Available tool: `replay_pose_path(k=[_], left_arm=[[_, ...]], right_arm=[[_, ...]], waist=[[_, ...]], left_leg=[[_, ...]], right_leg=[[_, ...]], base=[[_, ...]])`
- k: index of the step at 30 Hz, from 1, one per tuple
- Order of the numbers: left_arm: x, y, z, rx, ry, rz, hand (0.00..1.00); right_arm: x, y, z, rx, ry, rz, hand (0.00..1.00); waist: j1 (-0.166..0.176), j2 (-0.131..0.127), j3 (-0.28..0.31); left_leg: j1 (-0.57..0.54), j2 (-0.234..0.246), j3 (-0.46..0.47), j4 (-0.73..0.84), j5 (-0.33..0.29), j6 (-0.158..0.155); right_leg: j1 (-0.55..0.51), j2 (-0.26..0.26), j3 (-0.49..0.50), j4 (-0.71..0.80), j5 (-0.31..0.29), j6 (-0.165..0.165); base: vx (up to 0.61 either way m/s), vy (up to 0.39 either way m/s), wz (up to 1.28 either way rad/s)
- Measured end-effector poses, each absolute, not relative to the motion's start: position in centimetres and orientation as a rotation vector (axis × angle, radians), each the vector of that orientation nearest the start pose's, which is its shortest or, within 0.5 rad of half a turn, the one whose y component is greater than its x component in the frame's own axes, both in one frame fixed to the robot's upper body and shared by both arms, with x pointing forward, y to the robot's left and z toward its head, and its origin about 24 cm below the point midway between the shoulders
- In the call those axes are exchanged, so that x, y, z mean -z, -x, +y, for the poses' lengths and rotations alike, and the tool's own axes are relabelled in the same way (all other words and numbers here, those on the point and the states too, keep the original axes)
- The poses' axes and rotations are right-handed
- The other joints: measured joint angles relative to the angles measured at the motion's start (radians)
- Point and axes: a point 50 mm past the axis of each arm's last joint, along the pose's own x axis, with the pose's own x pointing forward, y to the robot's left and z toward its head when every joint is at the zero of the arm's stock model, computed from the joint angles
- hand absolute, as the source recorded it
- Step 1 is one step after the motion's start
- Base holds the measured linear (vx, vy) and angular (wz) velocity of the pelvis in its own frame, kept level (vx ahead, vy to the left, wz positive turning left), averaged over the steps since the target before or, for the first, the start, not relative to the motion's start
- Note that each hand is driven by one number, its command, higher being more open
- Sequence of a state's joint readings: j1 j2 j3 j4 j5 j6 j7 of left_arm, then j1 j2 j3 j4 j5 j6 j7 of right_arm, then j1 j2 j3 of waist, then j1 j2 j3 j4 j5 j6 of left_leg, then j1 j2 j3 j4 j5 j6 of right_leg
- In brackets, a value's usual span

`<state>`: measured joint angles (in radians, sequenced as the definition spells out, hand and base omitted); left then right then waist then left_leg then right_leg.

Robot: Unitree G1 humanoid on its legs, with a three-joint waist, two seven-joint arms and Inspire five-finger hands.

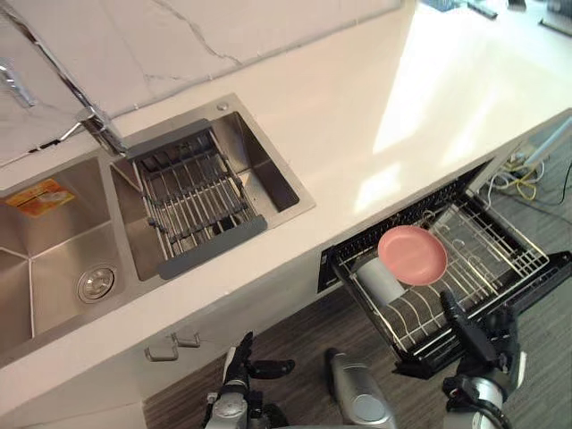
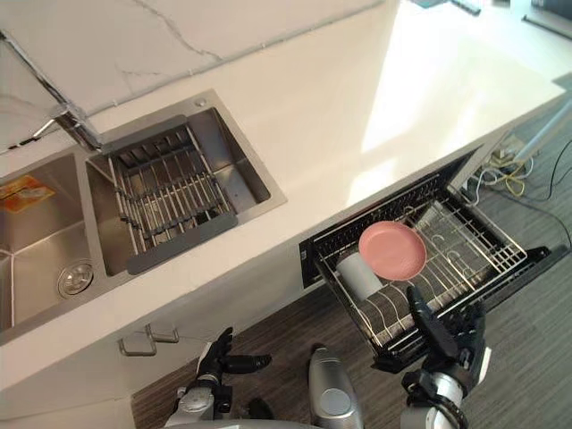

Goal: Walk over to the sink, pick up the cup, carry it to the dishwasher, place the cup inside the dishwasher, then close the dishwasher door

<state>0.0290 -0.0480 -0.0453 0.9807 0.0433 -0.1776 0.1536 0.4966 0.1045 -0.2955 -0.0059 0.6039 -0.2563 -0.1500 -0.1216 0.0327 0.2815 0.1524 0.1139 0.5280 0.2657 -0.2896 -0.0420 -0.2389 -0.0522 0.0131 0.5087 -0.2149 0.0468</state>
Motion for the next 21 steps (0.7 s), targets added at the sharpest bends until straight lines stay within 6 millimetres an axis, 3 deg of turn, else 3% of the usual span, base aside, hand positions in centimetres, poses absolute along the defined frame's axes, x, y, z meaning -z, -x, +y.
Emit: replay_pose_path(k=[8, 16, 21], left_arm=[[14.3, -14.0, 13.2, -0.070, -0.071, 0.832, 1.00], [14.5, -13.3, 13.2, -0.075, -0.072, 0.852, 1.00], [14.6, -13.2, 13.3, -0.084, -0.066, 0.858, 1.00]], right_arm=[[3.1, -10.0, -23.5, 0.780, -0.501, 0.153, 1.00], [-5.0, -12.5, -24.1, 0.663, -0.238, -0.159, 1.00], [-5.3, -11.8, -24.5, 0.697, -0.177, -0.162, 1.00]], waist=[[0.006, -0.006, -0.021], [0.026, -0.034, -0.077], [0.025, -0.048, -0.094]], left_leg=[[0.017, 0.004, 0.021, -0.002, -0.002, -0.003], [0.058, 0.012, 0.080, -0.006, -0.017, -0.012], [0.062, 0.013, 0.108, -0.010, -0.018, -0.013]], right_leg=[[0.008, -0.017, -0.036, 0.001, -0.005, 0.001], [0.010, -0.007, -0.030, 0.024, 0.005, -0.012], [0.016, 0.005, -0.007, -0.010, 0.034, -0.004]], base=[[-0.01, 0.002, -0.04], [0.00, 0.003, -0.20], [-0.06, 0.026, -0.14]])
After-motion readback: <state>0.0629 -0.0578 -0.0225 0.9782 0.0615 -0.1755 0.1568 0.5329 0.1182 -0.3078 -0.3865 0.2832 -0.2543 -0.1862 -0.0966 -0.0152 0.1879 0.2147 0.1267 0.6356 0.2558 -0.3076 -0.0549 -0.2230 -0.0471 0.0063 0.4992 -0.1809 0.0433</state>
